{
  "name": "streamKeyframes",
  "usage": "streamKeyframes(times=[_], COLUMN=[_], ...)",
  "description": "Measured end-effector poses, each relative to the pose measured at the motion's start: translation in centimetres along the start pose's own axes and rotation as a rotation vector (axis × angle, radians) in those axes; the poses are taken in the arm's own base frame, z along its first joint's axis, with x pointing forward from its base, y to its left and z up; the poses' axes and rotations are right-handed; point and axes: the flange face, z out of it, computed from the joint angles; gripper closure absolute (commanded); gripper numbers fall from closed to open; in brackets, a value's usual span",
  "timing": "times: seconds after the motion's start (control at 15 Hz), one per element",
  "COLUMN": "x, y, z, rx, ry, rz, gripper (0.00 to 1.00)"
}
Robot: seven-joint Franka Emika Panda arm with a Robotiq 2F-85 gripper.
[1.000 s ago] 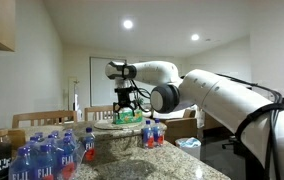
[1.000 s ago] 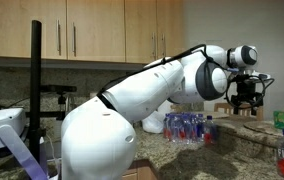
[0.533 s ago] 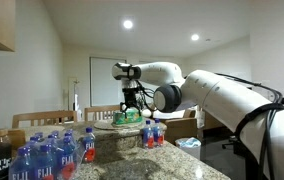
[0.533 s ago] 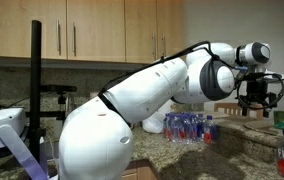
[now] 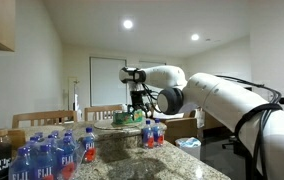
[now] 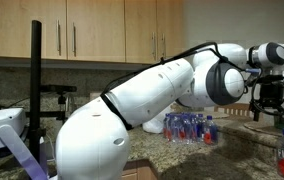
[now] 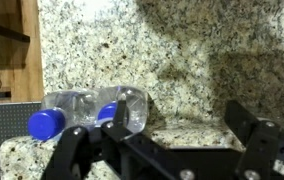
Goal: Move the water bottles to the left
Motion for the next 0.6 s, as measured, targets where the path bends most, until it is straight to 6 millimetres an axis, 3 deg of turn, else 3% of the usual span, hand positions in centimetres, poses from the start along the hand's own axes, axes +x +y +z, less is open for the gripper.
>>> streamKeyframes(times=[0.27,0.6], x=[0.7,1.0], y=[2.6,4.5], z=[0.5,0.7], rx=[0.001,-0.009], ry=[-0.008,-0.011], rz=[0.003,-0.020], gripper=[0.00,0.00])
